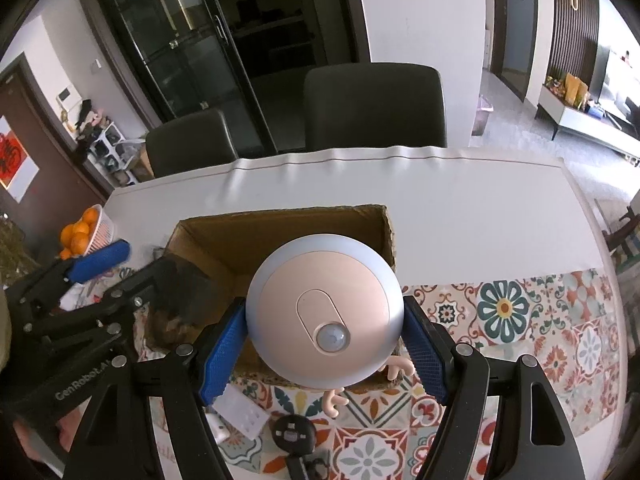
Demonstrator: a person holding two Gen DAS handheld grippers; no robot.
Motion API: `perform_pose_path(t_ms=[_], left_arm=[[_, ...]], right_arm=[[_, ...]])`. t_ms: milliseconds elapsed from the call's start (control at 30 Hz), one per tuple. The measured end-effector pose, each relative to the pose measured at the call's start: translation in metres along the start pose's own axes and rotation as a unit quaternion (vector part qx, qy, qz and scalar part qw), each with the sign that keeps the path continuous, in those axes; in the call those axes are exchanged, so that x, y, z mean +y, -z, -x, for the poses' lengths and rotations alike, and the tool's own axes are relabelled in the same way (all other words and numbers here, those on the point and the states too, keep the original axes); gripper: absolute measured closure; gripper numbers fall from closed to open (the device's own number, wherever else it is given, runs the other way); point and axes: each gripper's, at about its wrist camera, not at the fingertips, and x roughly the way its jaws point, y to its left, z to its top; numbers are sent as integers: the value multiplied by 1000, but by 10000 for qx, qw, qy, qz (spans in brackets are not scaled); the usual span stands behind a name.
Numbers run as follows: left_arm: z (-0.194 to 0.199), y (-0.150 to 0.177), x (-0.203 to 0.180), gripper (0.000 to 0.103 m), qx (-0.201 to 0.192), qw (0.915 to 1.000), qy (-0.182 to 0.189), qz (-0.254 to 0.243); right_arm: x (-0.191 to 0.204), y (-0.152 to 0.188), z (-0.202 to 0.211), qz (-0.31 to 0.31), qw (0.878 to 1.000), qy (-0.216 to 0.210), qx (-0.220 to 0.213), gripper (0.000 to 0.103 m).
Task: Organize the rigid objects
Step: 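Carry the charger and night light over the cardboard box, then open both grippers to drop the items into the box and withdraw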
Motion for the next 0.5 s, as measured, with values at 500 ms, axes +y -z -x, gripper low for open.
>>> perform_pose_path(t_ms=[500], left_arm=[[21,21,45,11,-121,9938,-931,600]], right_arm=[[35,-12,-14,423,9990,-77,76,28]])
